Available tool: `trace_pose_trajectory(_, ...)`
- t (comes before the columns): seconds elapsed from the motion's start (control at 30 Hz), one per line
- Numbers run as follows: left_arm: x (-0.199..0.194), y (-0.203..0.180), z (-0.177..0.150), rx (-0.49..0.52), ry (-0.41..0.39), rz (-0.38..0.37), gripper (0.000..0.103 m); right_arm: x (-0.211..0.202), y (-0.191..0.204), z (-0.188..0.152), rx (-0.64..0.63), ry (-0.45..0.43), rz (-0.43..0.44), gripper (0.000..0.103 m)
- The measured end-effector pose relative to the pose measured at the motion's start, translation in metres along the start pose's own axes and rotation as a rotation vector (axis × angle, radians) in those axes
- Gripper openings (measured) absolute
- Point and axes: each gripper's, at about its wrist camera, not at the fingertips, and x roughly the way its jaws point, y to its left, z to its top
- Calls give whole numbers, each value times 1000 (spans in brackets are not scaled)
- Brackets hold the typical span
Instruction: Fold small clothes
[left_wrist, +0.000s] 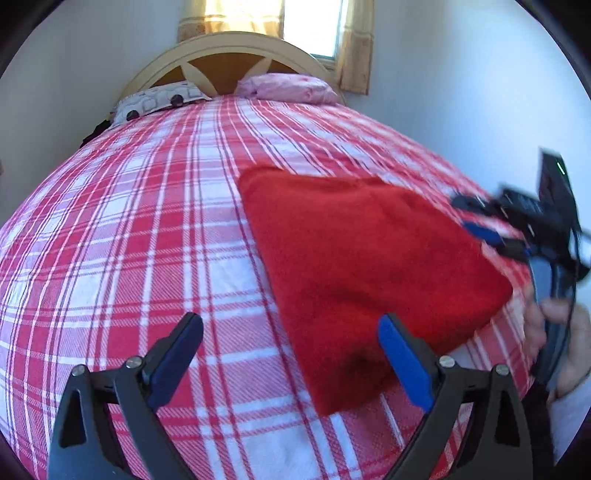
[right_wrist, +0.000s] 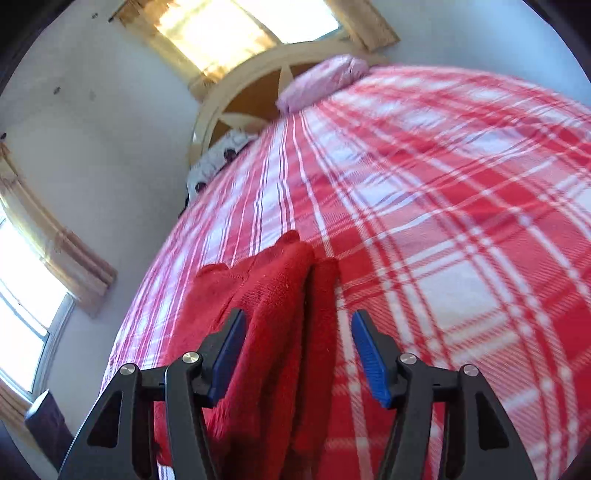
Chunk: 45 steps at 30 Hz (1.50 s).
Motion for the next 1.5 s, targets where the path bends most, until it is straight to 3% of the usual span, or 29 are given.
trace_pose_trajectory(0.2,29,15,30,-115,58,-8,98,4,12,-7,-33,22,-2,60)
trace_pose_trajectory(0.3,47,17,32,-139,110,-15,98,15,10,-11,-21,41,-17,60)
trace_pose_trajectory(0.43,56,16,27,-145,121,-15,99,30,10,-25,-46,101,-29,60)
trace_pose_trajectory(0.57,54,24,29,-173,130,-60,99,23,1,-26,-13,121,15,60)
trace_pose_trajectory(0.7,54,33,42,-197,95,-46,98,7,-9,-18,44,81,55,60)
trace_pose_trajectory(0.87,83,28,59,-232,154,-67,98,13,-10,-7,104,53,49,62)
trace_pose_trajectory(0.97,100,17,55,-224,216,-57,100,34,-2,-10,71,117,31,67)
trace_pose_trajectory(1.07,99,11,53,-212,206,-40,100,41,3,-16,49,124,47,73)
trace_pose_trajectory(1.23,98,7,53,-171,199,-19,100,41,12,-24,-52,128,32,73)
trace_pose_trajectory(1.5,98,3,53,-138,183,4,100,44,7,-20,-15,146,22,72)
